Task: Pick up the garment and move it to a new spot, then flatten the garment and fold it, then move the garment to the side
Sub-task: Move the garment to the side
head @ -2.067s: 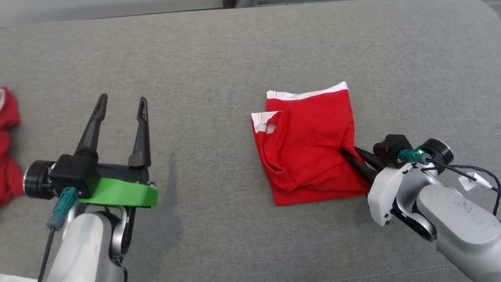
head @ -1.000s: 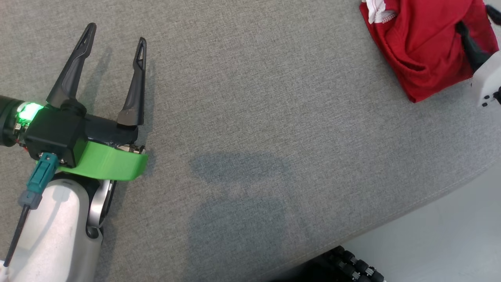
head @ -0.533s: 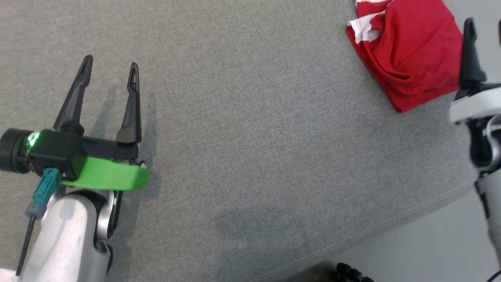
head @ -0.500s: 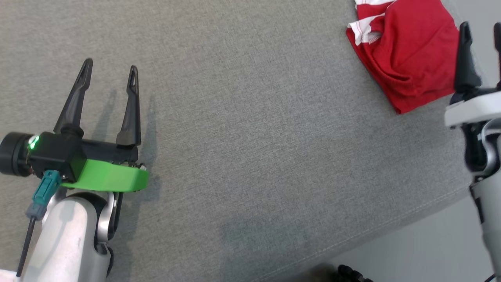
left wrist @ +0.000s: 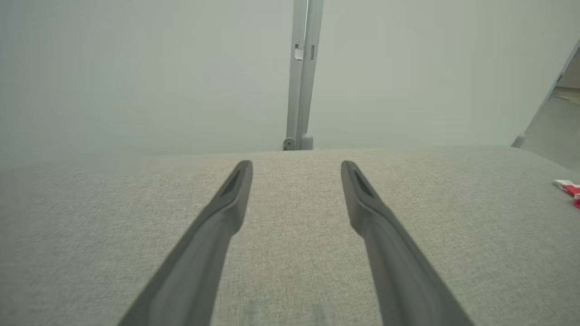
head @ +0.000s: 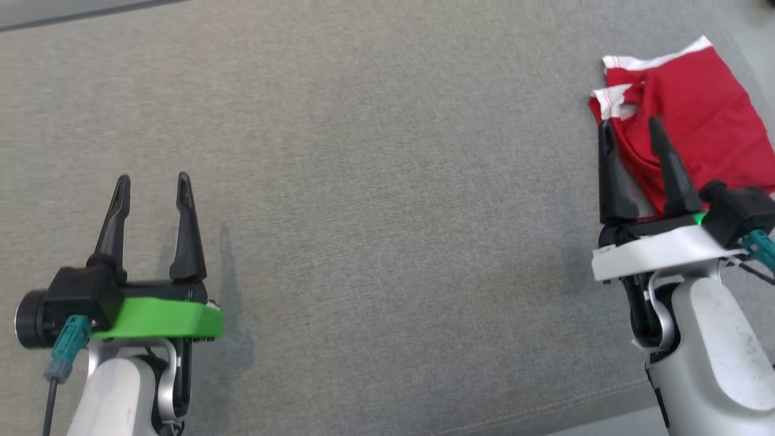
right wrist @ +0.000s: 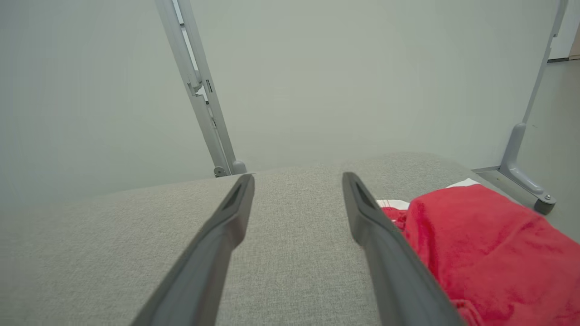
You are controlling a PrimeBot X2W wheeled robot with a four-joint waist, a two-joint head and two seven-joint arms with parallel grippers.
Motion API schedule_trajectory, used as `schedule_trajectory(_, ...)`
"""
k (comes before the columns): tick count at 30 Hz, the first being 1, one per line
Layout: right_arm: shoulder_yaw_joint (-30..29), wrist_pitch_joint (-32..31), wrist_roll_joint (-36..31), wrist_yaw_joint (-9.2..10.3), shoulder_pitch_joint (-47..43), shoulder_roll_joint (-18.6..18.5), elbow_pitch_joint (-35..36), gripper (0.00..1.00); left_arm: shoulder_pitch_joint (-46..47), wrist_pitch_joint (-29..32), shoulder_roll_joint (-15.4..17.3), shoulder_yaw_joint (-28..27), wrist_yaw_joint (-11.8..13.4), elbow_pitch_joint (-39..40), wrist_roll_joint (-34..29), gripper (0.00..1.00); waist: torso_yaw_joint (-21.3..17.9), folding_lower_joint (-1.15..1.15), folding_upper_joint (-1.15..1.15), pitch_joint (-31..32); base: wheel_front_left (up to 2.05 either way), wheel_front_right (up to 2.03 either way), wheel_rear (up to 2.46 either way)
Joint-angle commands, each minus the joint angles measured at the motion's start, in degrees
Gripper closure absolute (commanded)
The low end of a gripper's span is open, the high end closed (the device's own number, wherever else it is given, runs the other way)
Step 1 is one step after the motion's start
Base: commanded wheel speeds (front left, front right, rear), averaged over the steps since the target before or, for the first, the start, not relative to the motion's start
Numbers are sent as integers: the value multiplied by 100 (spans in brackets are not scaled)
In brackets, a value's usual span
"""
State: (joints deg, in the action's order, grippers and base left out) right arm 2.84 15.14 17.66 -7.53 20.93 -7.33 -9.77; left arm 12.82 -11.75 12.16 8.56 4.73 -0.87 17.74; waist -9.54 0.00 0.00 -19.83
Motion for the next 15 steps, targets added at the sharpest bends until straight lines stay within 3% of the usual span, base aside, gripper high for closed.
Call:
schedule_trajectory(1, -1, 14, -39, 8, -136, -6, -4, 0, -109, -37, -2, -29, 31, -38, 29, 0, 382, 0, 0, 389, 0, 0, 0)
schedule_trajectory(15, 50, -244, -268, 7, -1107, 36, 191, 0, -945, -212, -19, 8, -10, -379, 120, 0, 755, 0, 0, 1384, 0, 0, 0)
